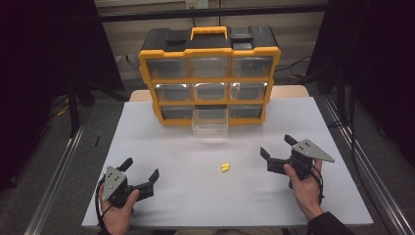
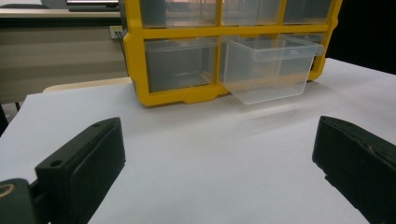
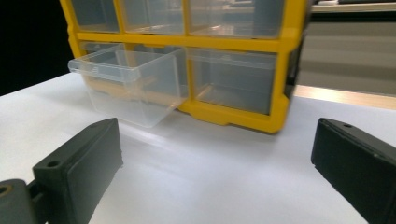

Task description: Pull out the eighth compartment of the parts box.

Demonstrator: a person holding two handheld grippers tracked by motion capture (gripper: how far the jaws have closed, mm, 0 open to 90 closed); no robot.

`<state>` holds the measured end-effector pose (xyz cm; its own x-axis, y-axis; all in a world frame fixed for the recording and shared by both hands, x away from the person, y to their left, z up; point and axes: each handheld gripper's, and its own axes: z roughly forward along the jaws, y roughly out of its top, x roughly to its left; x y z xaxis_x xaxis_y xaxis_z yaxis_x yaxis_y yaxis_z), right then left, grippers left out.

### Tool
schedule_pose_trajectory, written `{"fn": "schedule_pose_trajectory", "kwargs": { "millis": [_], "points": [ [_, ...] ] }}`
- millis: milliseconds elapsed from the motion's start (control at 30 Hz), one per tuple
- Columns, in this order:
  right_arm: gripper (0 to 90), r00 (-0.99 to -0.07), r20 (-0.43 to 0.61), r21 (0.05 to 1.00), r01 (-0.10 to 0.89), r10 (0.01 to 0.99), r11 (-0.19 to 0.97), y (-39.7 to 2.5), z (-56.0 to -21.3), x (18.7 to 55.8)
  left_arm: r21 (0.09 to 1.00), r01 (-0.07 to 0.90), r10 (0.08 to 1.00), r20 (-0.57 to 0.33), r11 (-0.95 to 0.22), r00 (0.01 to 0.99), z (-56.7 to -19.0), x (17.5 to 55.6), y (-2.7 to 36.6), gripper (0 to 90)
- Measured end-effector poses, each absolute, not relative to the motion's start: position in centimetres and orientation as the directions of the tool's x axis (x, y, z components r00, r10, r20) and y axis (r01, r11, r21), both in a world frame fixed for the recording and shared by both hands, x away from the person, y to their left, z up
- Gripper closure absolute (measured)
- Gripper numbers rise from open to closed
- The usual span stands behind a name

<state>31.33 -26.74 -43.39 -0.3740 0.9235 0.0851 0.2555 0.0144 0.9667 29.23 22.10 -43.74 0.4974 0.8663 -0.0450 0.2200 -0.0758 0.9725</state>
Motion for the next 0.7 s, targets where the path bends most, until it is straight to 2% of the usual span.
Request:
{"fn": "schedule_pose_trajectory", "kwargs": {
  "millis": [700],
  "points": [
    [0.5,-0.256,0.079,0.967,0.254,0.963,-0.011,-30.6,-43.5,25.9,0.979,0.19,0.867,-0.037,-0.067,0.496,-43.5,28.6,22.5,3.0]
  ]
}}
